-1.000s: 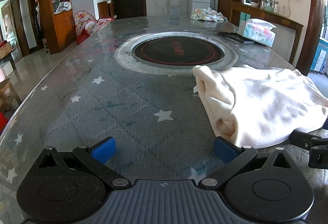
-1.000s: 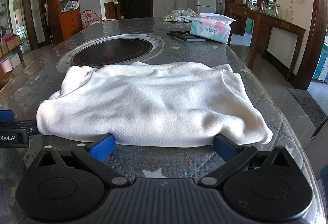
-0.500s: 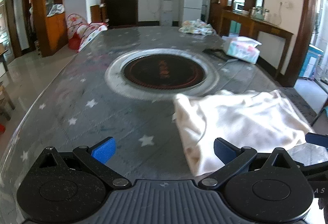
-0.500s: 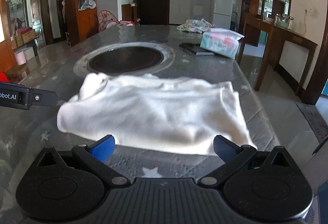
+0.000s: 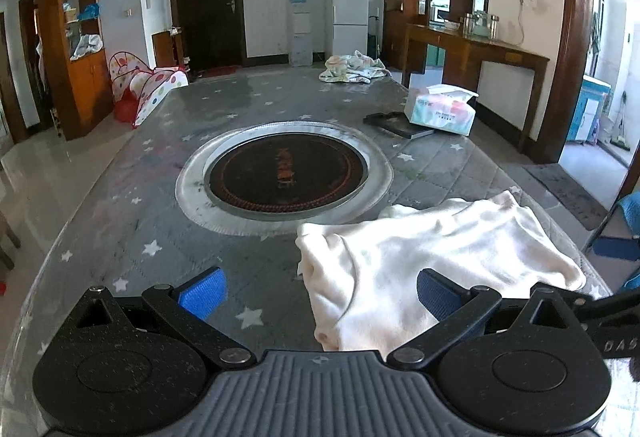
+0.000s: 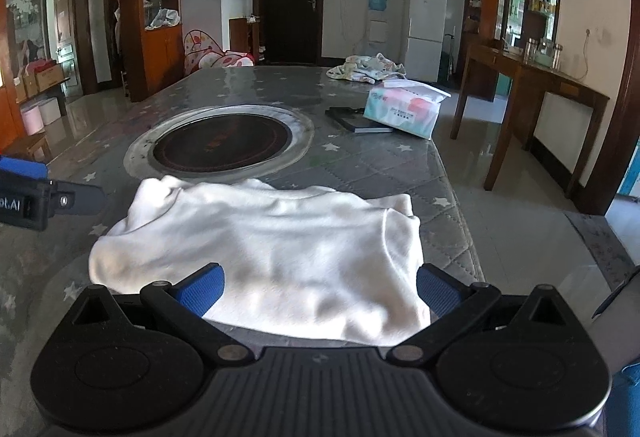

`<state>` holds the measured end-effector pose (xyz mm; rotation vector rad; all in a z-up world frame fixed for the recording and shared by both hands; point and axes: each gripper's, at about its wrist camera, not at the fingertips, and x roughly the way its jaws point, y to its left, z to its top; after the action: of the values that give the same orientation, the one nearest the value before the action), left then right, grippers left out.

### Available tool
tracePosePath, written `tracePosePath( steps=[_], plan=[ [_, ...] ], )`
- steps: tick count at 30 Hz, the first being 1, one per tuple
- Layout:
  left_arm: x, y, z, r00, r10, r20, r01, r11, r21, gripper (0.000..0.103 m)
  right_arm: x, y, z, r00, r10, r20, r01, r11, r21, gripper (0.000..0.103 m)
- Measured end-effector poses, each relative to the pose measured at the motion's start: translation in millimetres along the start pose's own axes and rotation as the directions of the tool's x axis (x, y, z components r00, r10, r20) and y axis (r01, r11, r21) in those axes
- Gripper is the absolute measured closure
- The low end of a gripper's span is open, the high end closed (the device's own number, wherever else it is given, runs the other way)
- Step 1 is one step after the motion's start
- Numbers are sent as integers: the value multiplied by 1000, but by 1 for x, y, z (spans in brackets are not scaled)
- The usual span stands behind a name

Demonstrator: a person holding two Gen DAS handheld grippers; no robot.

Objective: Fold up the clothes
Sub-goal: 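Move both grippers toward the edge of the cream towel, then grasp the towel edge with both grippers and lift it up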

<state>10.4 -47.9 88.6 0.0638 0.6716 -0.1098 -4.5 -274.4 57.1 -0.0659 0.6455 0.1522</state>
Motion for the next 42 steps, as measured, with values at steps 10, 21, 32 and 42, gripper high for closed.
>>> tracePosePath(
  steps=[10, 21, 32, 42],
  plan=[
    [52, -3, 29, 998, -52, -37, 54, 997, 55, 18, 57, -25, 37, 999, 1, -48, -1, 1000, 6, 20],
    [116, -21, 27, 977, -171, -126, 189, 970, 151, 52, 135, -33, 52, 984, 92, -150, -92, 996, 5, 56],
    [86, -7, 38, 975, -222, -17, 222, 972, 82, 96, 87, -23, 72, 995, 99, 1, -99, 995, -23, 93],
    [-46, 36, 91, 918, -257, 303, 272, 962, -8, 97, -49, -3, 130, 905, 196, 378, -194, 980, -44, 94]
  ],
)
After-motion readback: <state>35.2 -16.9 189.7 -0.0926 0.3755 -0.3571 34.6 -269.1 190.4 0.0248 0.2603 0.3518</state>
